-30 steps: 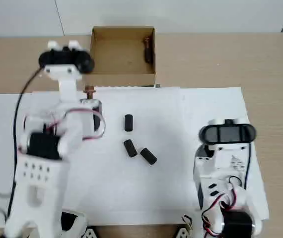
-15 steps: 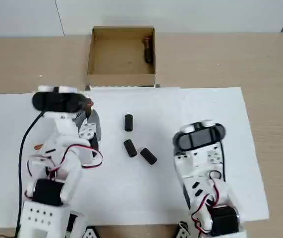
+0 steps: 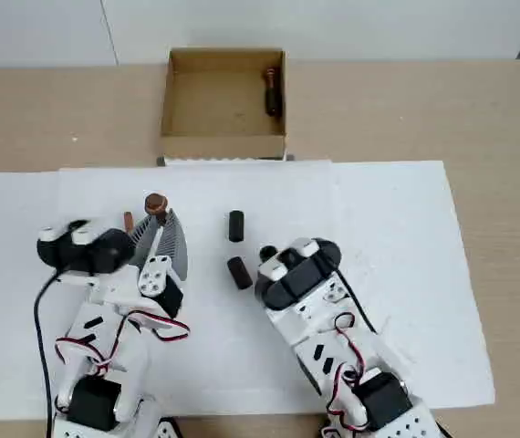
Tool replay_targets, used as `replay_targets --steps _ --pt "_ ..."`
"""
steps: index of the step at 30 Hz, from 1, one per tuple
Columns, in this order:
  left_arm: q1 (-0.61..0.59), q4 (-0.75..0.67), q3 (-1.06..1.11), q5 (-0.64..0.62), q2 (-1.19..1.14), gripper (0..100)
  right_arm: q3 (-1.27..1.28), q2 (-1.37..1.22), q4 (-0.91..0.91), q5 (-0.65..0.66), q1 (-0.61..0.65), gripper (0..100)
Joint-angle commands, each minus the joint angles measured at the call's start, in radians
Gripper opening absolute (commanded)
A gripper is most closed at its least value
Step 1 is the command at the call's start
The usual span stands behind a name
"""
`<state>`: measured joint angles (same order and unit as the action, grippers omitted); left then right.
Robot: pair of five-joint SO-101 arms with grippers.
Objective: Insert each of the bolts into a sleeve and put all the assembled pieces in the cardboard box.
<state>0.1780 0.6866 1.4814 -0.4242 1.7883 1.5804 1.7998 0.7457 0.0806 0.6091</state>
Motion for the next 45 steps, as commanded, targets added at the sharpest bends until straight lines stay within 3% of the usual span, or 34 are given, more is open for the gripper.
replay_targets --steps 1,10,21,26,45 --pt "0.035 -0.032 -0.019 -0.132 0.015 0 0.0 0.012 -0.059 0.012 0.051 0.2" --pt "0.146 -0.15 -0.015 -0.198 0.014 0 0.011 0.012 -0.064 0.014 0.147 0.2" --pt "0.25 -0.149 -0.012 -0.198 0.012 0 0.002 0.012 -0.064 0.017 0.148 0.2" --pt "0.256 -0.149 0.025 -0.195 0.012 0 -0.021 0.012 -0.067 0.078 0.145 0.2" --pt "0.269 -0.15 0.065 -0.195 0.012 0 -0.043 0.012 -0.07 0.083 0.084 0.2"
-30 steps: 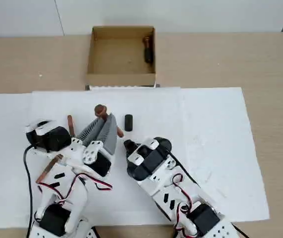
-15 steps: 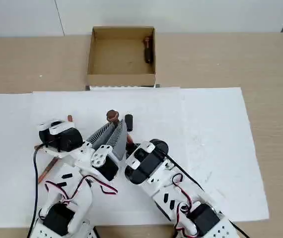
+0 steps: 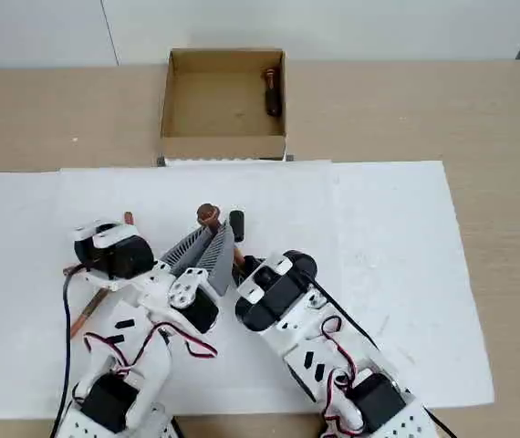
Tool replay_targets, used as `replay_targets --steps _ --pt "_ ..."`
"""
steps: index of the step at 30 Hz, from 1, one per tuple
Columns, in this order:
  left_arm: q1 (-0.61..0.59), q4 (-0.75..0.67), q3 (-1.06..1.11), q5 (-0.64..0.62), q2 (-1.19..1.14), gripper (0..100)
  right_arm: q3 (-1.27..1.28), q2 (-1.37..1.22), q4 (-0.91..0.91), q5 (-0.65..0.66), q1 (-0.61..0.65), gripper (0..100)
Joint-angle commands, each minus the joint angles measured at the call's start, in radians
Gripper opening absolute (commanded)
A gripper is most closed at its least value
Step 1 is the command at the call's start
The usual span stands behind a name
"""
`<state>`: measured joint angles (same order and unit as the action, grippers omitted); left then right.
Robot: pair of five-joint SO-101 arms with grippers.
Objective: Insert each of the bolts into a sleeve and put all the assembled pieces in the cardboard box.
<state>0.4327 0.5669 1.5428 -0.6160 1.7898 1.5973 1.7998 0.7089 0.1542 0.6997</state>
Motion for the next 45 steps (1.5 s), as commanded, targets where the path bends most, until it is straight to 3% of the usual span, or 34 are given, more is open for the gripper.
replay_targets --steps 1,20,29,38,45 --pt "0.023 -0.031 0.013 -0.003 0.011 0 -0.06 0.012 -0.033 0.009 -0.007 0.2" --pt "0.058 -0.037 0.073 0.0 0.012 0 -0.077 0.012 -0.031 0.011 0.021 0.2" --pt "0.04 -0.112 0.125 0.0 0.012 0 -0.077 0.012 -0.031 0.011 0.021 0.2" --pt "0.175 0.121 0.105 0.078 0.012 0 -0.075 0.012 -0.031 0.011 0.015 0.2" --pt "0.169 0.138 0.11 0.123 0.012 1 -0.068 0.012 -0.031 0.011 0.015 0.2"
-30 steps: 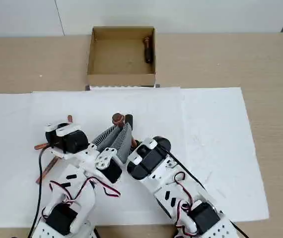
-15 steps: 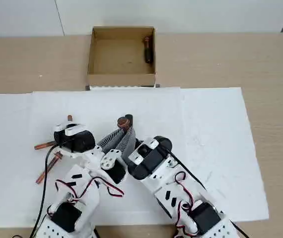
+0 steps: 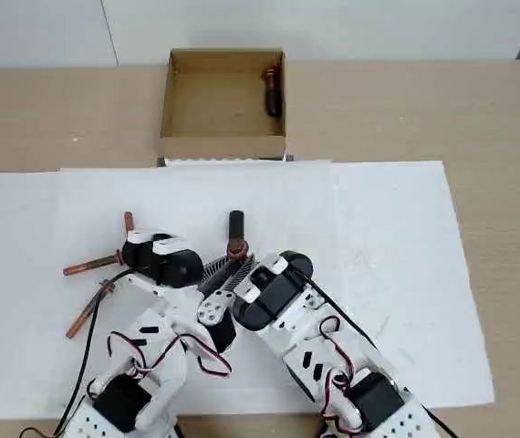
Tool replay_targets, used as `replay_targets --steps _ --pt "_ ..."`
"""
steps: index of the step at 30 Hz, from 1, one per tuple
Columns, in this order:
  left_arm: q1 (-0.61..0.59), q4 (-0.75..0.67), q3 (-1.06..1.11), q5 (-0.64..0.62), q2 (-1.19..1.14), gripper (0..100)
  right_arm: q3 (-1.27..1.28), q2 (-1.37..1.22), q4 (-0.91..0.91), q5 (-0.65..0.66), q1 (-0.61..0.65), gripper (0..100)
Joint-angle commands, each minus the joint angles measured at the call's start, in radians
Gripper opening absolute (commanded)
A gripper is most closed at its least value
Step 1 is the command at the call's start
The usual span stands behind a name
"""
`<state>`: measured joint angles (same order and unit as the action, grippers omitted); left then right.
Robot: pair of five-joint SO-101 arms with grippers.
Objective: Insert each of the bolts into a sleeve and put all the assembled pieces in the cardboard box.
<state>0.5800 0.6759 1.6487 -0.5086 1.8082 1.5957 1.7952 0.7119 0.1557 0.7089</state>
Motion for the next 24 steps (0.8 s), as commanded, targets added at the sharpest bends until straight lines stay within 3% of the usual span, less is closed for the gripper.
replay_targets --steps 1,5,12,24 --pt "0.021 0.029 0.004 0.021 -0.006 1 -0.066 0.016 -0.035 0.009 0.005 0.2" --pt "-0.028 0.028 0.004 0.034 -0.006 3 -0.066 0.016 -0.035 0.009 0.005 0.2" --pt "-0.13 0.028 -0.007 0.098 -0.006 25 -0.064 0.016 -0.028 0.009 0.005 0.2" --pt "-0.143 0.035 -0.168 0.097 -0.011 25 -0.029 0.016 -0.036 0.009 0.005 0.2"
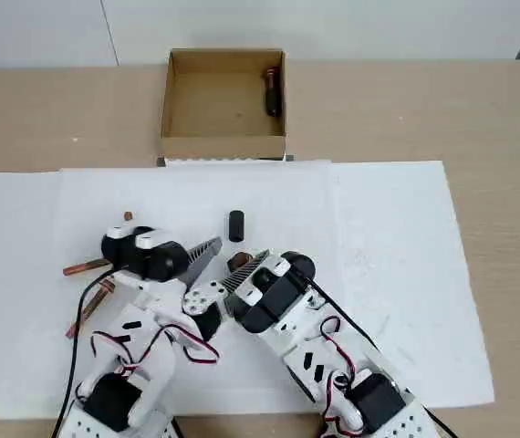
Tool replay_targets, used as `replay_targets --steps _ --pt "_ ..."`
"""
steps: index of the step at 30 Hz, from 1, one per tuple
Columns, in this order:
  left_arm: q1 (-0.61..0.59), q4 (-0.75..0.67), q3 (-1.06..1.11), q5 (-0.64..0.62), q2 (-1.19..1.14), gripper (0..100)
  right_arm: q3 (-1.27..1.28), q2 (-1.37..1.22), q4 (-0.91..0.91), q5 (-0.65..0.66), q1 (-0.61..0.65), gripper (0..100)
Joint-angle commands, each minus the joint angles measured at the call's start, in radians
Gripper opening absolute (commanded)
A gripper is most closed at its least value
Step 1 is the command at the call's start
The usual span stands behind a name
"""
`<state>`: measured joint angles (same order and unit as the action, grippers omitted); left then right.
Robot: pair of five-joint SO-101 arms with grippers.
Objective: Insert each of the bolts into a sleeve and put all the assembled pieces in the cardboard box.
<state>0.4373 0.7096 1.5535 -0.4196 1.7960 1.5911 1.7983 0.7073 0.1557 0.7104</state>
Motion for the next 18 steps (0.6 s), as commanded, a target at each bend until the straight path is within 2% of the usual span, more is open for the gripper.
replay_targets --steps 1,3,8,10,14,18 --pt "0.0 0.011 -0.094 0.008 0.002 25 -0.025 0.013 -0.031 0.009 0.004 0.2" --pt "-0.002 0.034 -0.13 0.011 0.002 22 -0.028 0.013 -0.031 0.009 0.002 0.2" --pt "-0.095 0.048 -0.134 0.081 0.005 0 -0.029 0.013 -0.03 0.005 -0.058 0.2" --pt "-0.146 0.049 -0.134 0.106 0.005 2 -0.028 0.013 -0.022 0.003 -0.099 0.2" --pt "-0.227 0.052 -0.084 0.209 0.005 1 -0.015 0.002 -0.019 0.003 -0.199 0.2" --pt "-0.33 0.072 0.027 0.322 0.005 1 -0.012 0.002 0.074 0.002 -0.328 0.2"
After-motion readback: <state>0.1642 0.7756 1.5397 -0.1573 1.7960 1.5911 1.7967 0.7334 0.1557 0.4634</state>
